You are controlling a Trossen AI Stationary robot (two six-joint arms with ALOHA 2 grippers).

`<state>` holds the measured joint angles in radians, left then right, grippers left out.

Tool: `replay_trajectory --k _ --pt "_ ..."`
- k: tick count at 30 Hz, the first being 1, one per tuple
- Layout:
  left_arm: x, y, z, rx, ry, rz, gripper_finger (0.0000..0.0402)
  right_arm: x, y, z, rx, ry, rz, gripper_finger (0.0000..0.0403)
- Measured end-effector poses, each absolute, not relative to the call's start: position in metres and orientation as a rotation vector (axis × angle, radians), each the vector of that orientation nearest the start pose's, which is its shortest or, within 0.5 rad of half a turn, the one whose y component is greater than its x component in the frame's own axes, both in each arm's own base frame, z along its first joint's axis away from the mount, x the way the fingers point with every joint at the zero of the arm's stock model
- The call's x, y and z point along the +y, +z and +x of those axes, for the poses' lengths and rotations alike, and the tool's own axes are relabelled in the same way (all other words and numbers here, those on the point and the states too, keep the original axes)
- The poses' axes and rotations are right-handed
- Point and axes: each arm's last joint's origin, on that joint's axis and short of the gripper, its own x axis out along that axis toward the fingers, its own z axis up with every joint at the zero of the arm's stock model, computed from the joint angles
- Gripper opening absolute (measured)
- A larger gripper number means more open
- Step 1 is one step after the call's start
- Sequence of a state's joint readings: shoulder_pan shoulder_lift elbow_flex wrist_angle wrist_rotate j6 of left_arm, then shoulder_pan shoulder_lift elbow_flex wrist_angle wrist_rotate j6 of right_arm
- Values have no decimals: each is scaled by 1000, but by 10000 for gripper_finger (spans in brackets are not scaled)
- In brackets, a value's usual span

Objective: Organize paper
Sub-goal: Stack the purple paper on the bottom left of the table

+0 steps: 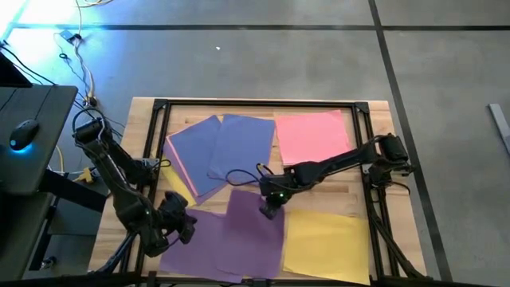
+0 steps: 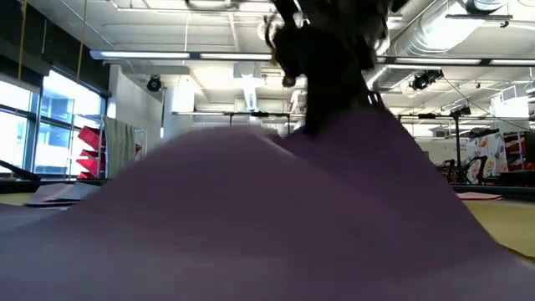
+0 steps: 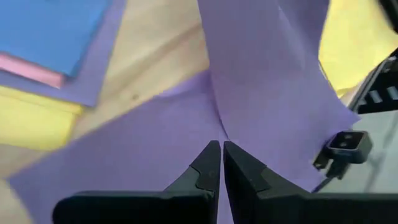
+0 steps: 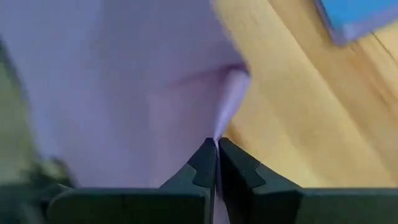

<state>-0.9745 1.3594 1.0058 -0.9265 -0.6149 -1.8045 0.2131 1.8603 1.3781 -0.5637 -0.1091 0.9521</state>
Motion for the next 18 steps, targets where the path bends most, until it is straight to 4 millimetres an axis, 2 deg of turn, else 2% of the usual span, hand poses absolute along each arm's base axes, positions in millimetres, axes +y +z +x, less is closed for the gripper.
replay_trajectory --k 6,9,12,15,18 --pt "-188 262 148 801 502 -651 0 83 255 397 873 -352 876 0" --pt "-189 270 148 809 481 -603 0 83 269 398 799 -465 908 0" --pt "-190 275 147 815 455 -562 0 94 268 391 800 -538 932 0" --pt "-190 278 147 809 440 -538 0 119 255 378 809 -618 1000 0" --pt "-191 278 146 810 435 -534 0 146 241 363 730 -725 1115 0"
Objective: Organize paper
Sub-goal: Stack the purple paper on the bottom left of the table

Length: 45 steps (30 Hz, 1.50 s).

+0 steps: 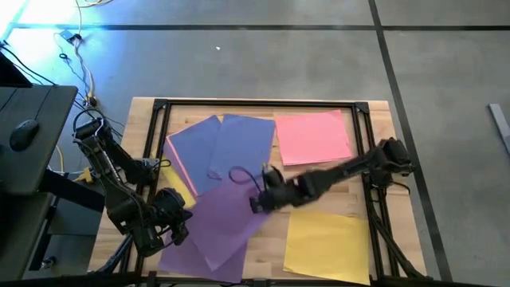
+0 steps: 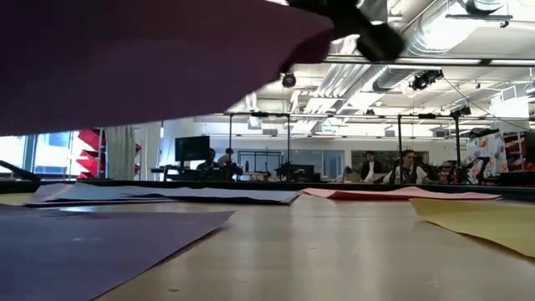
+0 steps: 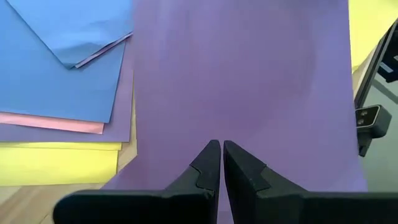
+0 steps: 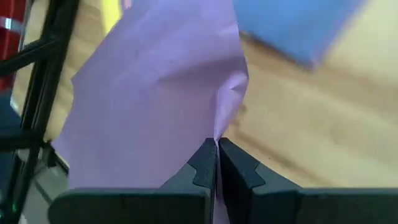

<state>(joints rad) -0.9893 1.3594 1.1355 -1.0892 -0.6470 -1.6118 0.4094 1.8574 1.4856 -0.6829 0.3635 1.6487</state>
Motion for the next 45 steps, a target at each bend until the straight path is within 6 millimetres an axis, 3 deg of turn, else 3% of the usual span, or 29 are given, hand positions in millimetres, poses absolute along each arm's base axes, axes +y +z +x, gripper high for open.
replay_trajectory --k 7,13,23,33,37,41,45 --pt "-191 278 146 835 419 -514 0 198 225 339 461 -862 1331 0" --pt "-192 277 145 856 409 -507 0 218 209 358 425 -867 1385 0" --pt "-194 277 144 886 387 -501 0 212 185 385 454 -936 1361 0" --pt "-195 276 143 939 373 -515 0 220 136 404 542 -899 1391 0" --pt "-195 276 142 959 363 -513 0 221 134 405 593 -882 1378 5" --pt "-195 276 143 964 353 -501 0 220 136 406 626 -834 1312 41" --pt "-195 276 143 963 352 -502 0 221 139 411 679 -731 1248 106"
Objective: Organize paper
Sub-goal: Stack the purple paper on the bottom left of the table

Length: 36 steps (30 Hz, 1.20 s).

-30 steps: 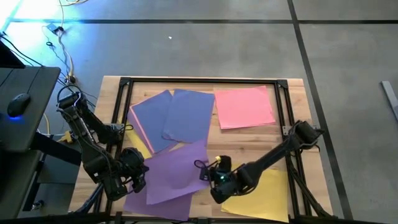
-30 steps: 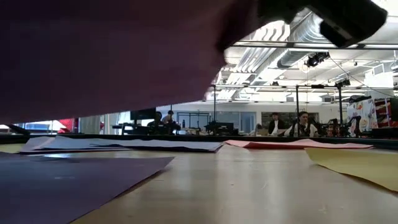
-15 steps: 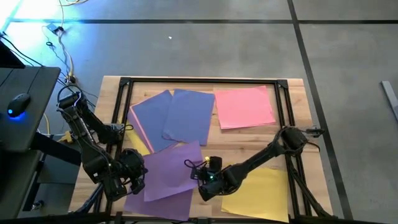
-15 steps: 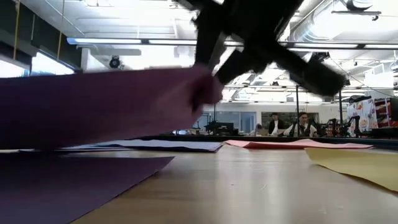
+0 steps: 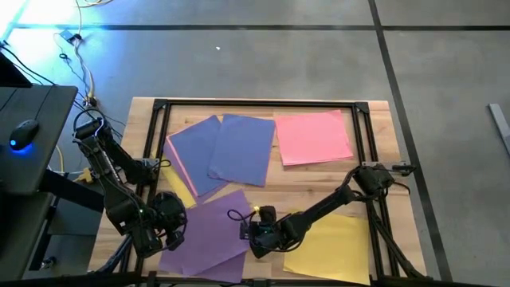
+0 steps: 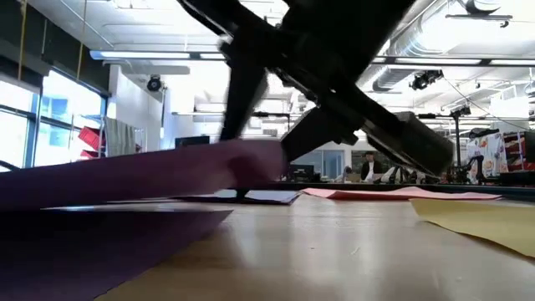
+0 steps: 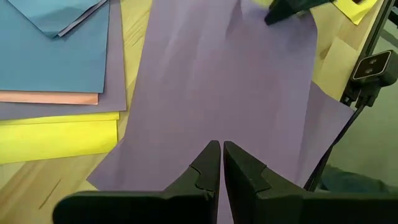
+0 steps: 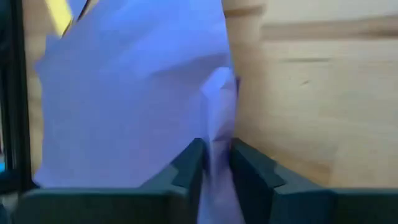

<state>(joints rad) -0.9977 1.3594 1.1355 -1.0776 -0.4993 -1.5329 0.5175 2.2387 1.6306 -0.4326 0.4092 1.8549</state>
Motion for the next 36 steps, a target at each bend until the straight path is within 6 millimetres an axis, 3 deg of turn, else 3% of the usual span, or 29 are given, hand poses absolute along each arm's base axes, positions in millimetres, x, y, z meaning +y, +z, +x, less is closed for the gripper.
replay_trajectory --k 6,12,19,28,31,36 --pt "-197 275 142 1003 333 -507 0 219 143 420 761 -521 1037 189" --pt "-210 277 140 1066 200 -560 0 212 143 426 1008 -182 821 195" --pt "-257 266 128 1060 -44 -559 0 213 141 423 1075 24 563 149" --pt "-304 195 141 982 103 -568 0 232 139 409 1056 80 297 42" --pt "-313 182 144 978 108 -605 0 241 139 404 1058 161 227 9" --pt "-323 170 146 1007 31 -558 0 252 142 402 1008 222 174 4"
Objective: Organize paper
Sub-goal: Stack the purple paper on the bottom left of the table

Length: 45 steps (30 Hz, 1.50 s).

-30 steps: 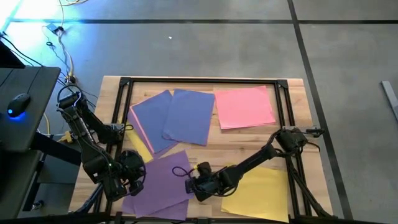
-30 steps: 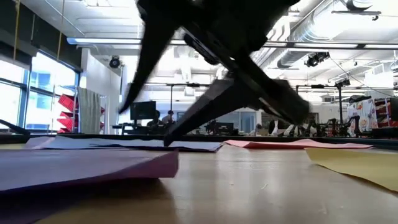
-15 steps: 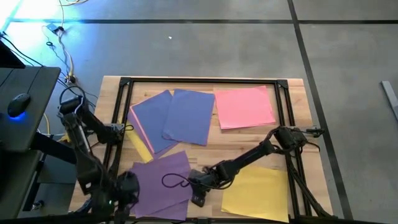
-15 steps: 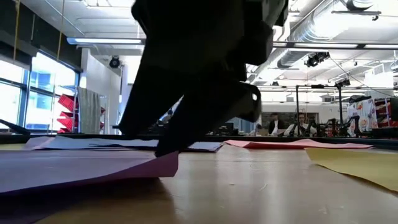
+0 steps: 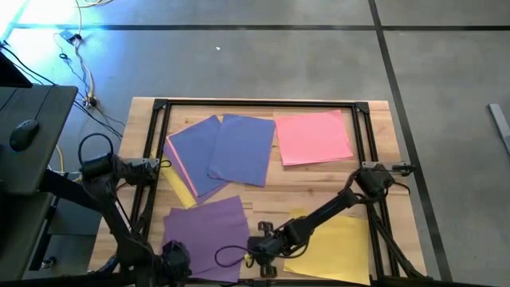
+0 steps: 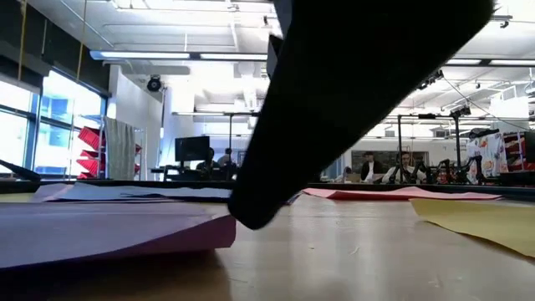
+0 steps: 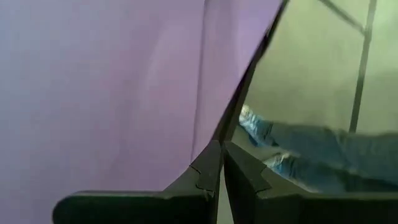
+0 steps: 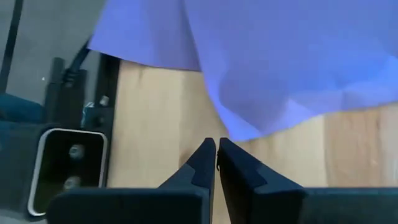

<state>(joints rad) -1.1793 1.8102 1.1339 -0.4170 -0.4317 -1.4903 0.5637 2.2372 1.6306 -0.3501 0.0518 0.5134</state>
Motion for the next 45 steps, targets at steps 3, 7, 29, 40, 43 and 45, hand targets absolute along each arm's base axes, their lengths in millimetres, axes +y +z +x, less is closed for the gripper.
replay_trajectory --k 3,7,29,40,43,45 --pt "-327 168 148 1015 -24 -536 0 254 144 405 962 243 175 1" --pt "-332 172 149 989 -82 -552 0 251 148 412 904 251 181 0" --pt "-318 117 206 988 43 -471 0 225 125 422 1040 90 283 0" --pt "-295 143 206 1012 198 -539 0 245 129 421 1037 175 284 0" --pt "-298 150 203 1013 158 -571 0 245 138 423 1053 127 329 0" --pt "-302 157 199 1050 145 -611 0 243 145 424 1067 53 366 0"
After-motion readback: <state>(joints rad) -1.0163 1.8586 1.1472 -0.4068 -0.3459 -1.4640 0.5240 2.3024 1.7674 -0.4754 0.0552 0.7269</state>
